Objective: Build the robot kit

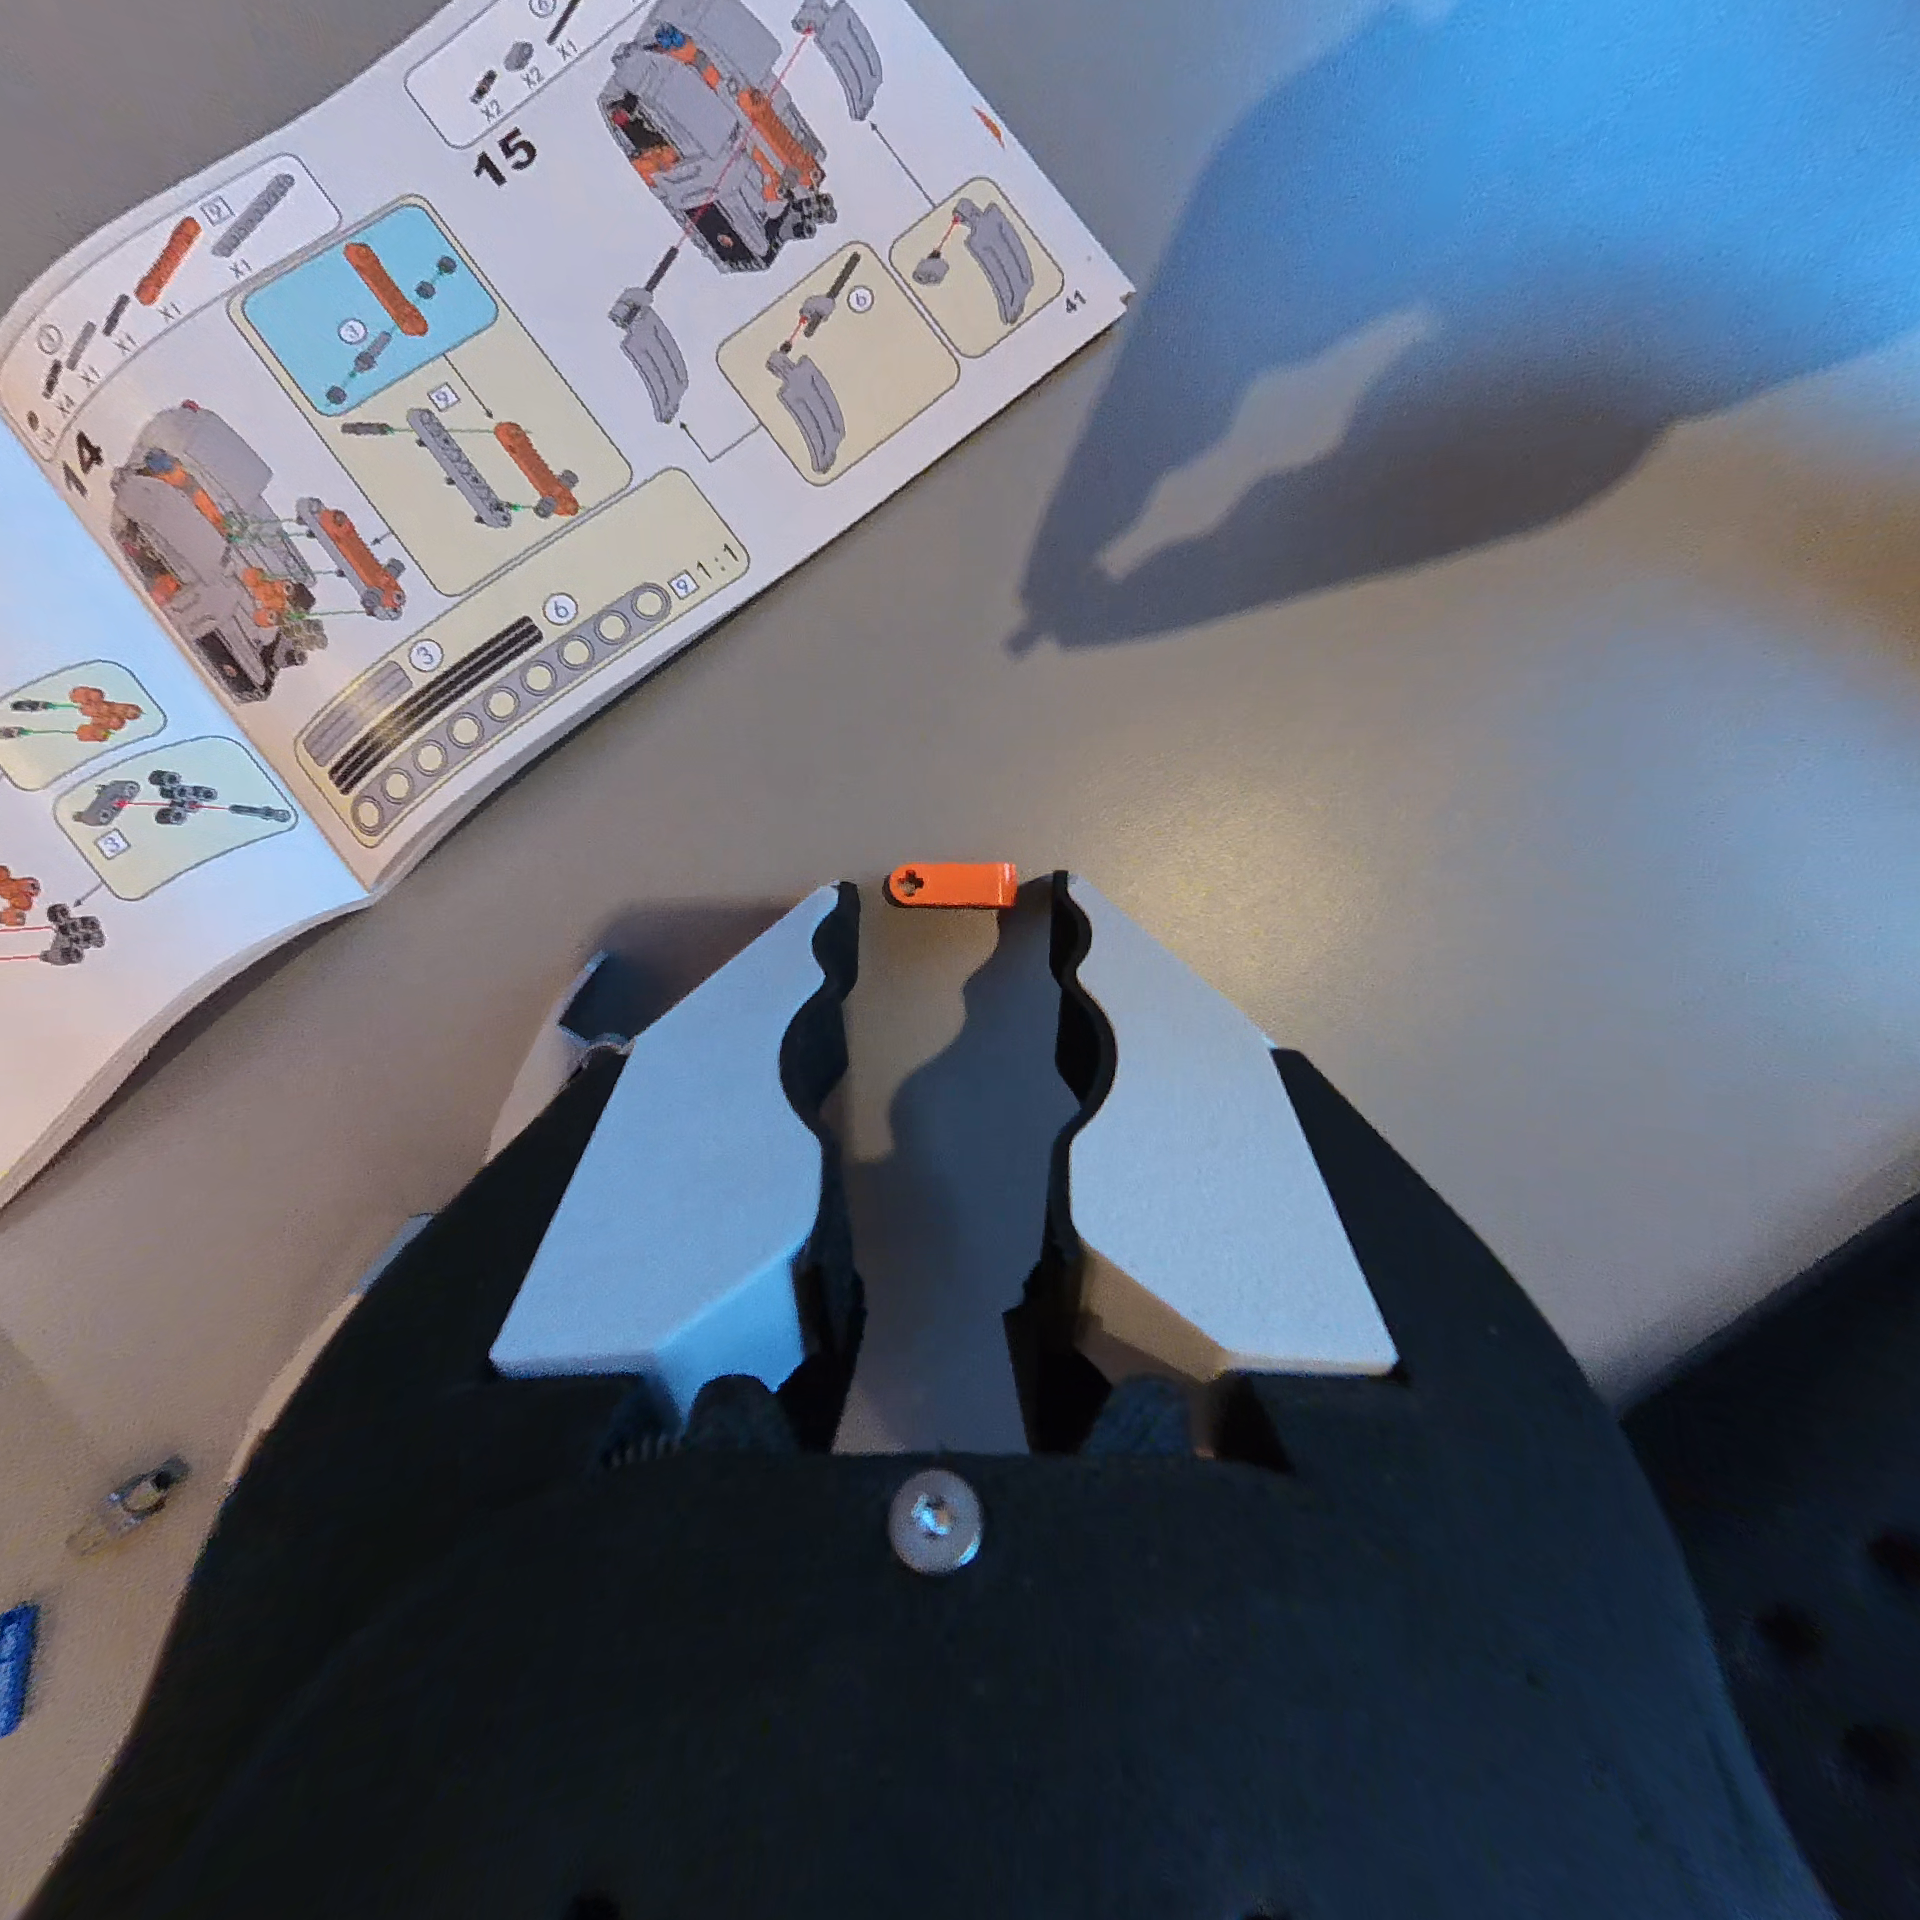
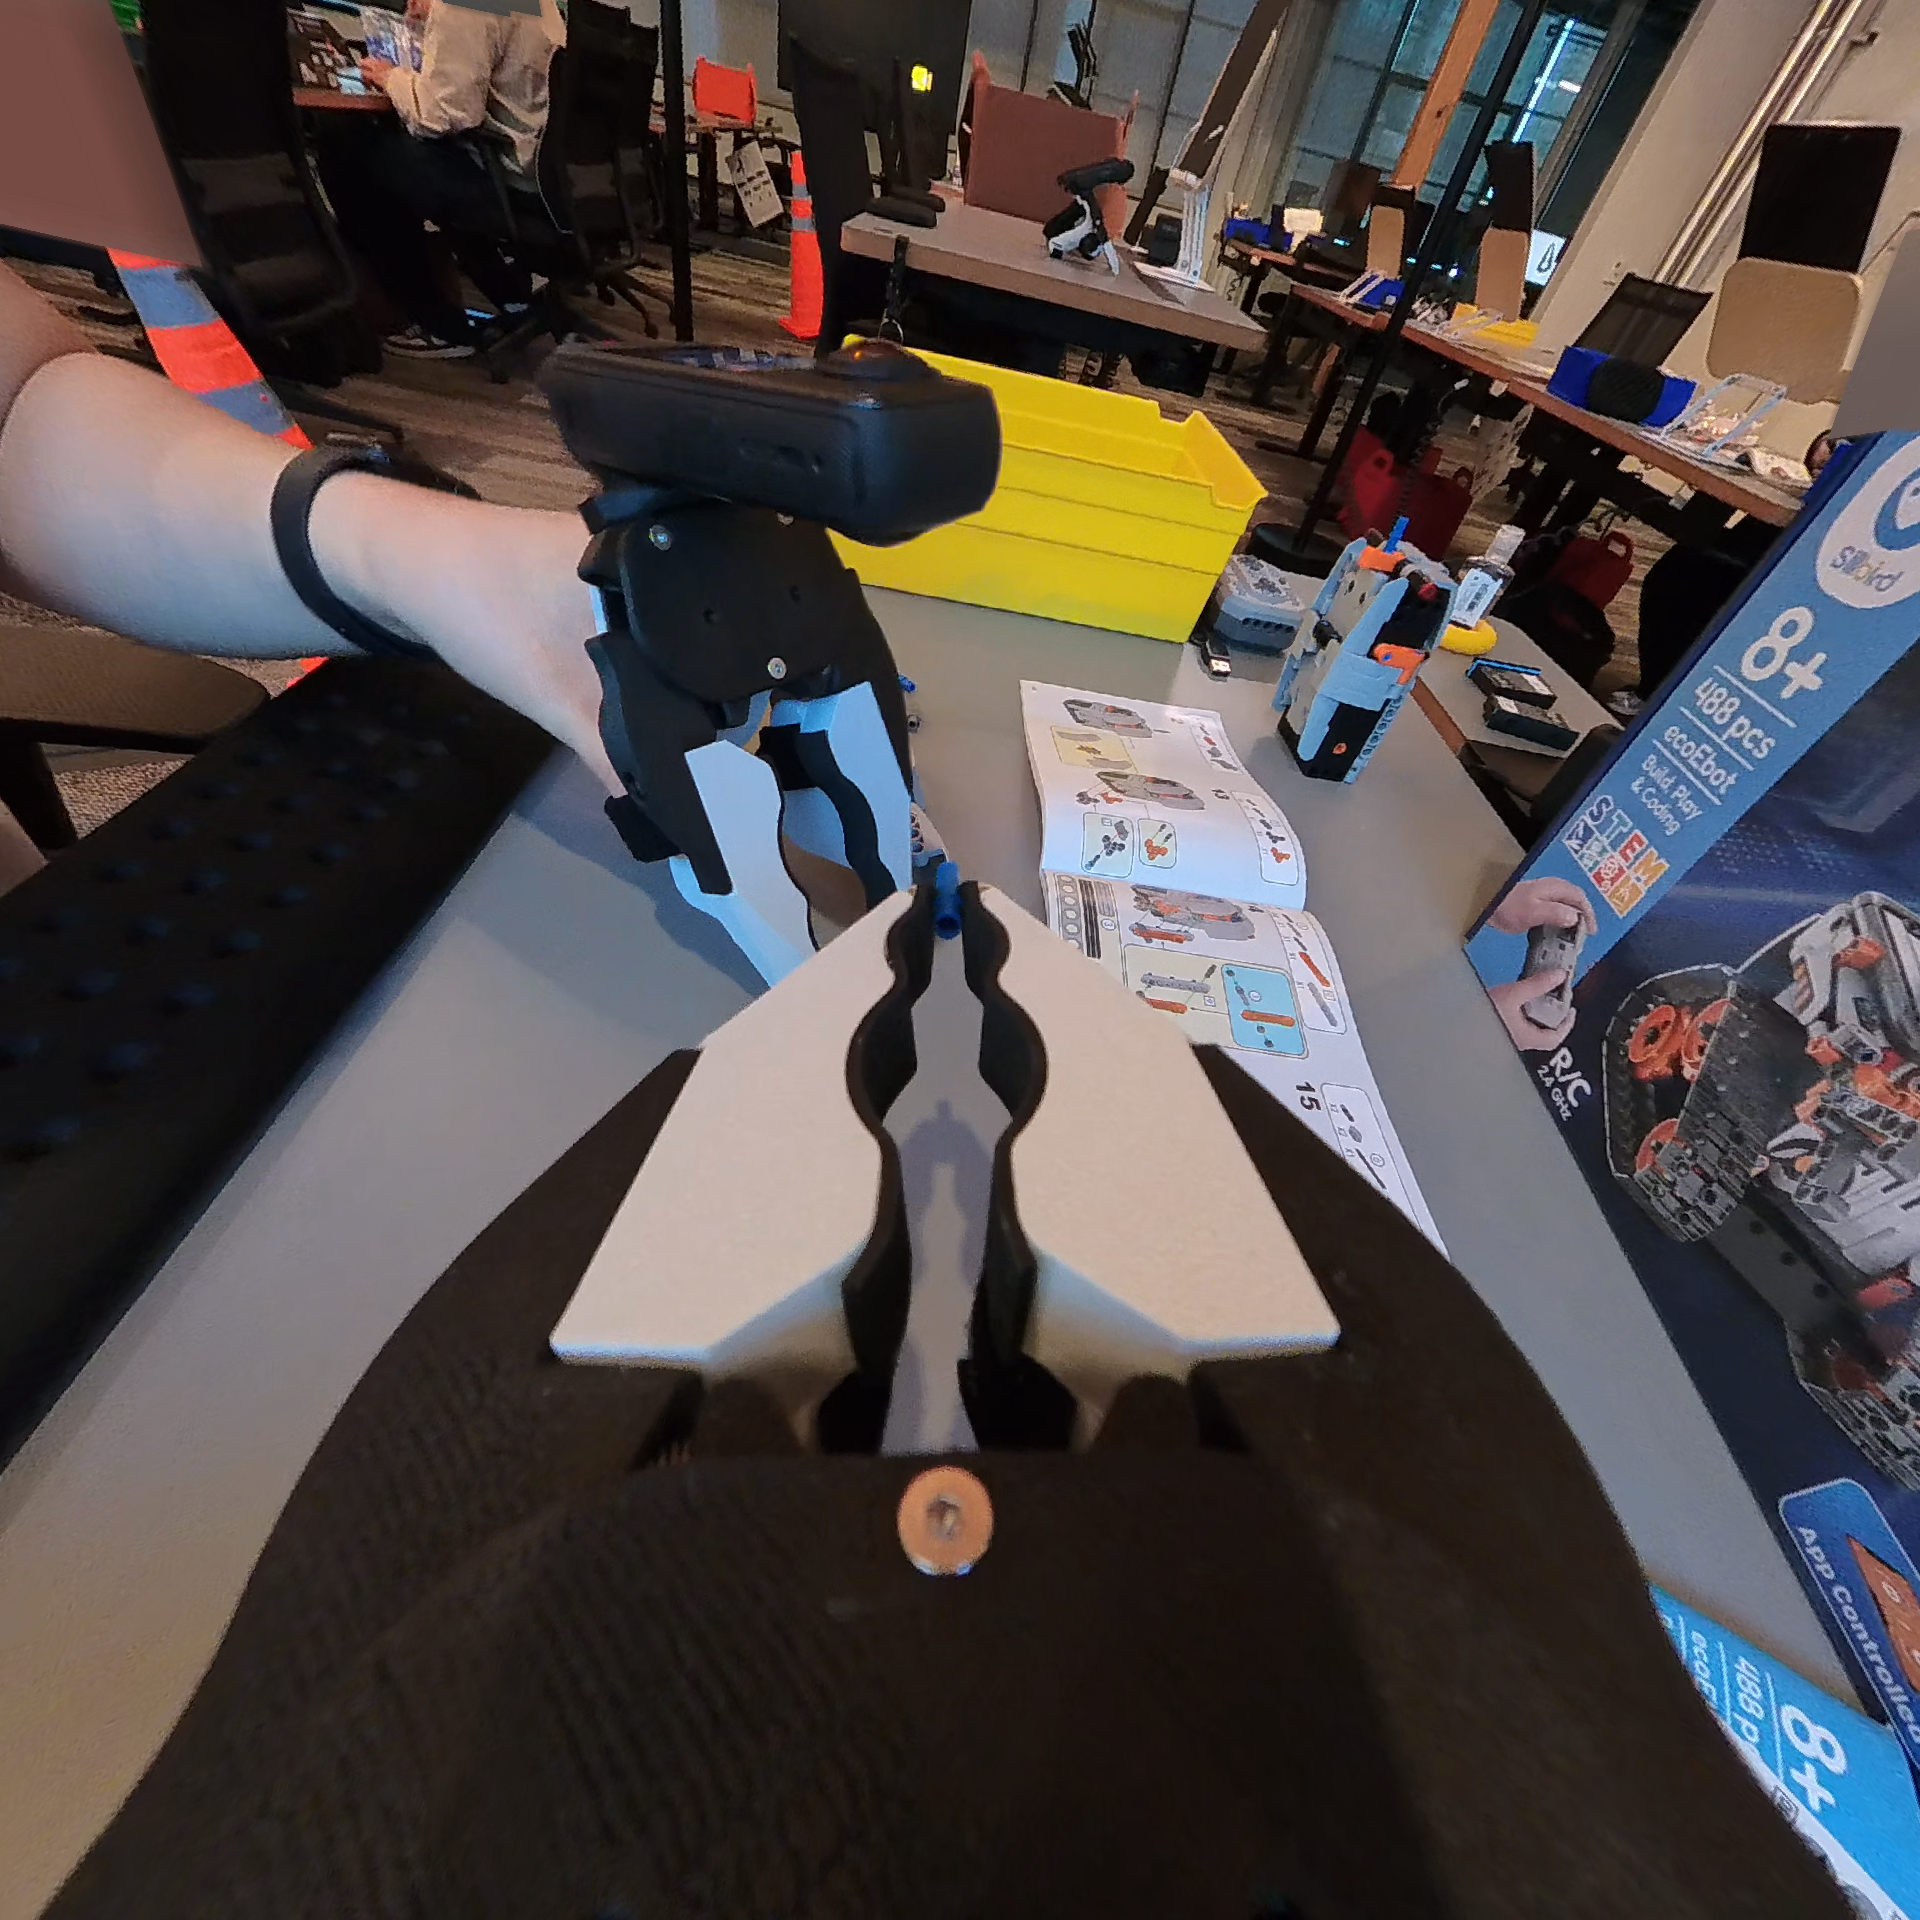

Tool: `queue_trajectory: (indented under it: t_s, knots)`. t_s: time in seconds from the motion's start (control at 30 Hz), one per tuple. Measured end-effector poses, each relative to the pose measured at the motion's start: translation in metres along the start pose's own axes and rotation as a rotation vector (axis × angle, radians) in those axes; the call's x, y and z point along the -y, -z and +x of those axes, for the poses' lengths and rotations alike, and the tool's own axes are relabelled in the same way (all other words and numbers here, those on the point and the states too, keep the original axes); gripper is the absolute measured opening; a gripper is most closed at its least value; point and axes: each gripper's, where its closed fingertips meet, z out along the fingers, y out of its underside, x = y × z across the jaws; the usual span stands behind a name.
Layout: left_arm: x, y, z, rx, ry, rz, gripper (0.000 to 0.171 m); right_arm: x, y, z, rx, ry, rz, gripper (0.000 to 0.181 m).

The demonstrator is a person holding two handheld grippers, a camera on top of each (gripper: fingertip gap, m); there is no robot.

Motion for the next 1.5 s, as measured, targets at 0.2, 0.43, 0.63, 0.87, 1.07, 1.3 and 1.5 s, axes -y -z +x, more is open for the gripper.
queue_trajectory:
  t_s: [0.2, 0.43, 0.63, 0.87, 1.07, 1.3, 1.5]
  knots:
    - [0.000, 0.000, 0.000, -0.040, -0.061, -0.049, 0.035, -0.005, -0.002, -0.001, 0.008, -0.007, -0.023, 0.003]
    - [0.000, 0.000, 0.004, -0.071, -0.156, -0.046, 0.022, -0.009, -0.003, 0.000, 0.003, -0.015, -0.036, 0.004]
    - [0.091, 0.082, 0.000, 0.020, -0.356, 0.521, 0.021, 0.037, 0.032, 0.025, -0.155, 0.042, 0.145, 0.004]
    - [0.173, 0.219, 0.050, -0.170, -0.530, 1.110, 0.022, 0.173, 0.098, -0.006, -0.227, 0.248, 0.358, 0.003]
    - [0.201, 0.298, 0.082, -0.276, -0.692, 1.404, 0.021, 0.246, 0.086, -0.038, -0.123, 0.511, -0.109, 0.003]
    - [0.207, 0.347, 0.064, -0.316, -0.596, 1.624, 0.021, 0.291, 0.061, -0.034, 0.010, 0.583, -0.618, 0.003]
    - [0.195, 0.363, 0.038, -0.263, -0.555, 1.667, 0.022, 0.312, 0.028, -0.030, 0.051, 0.617, -0.756, 0.003]
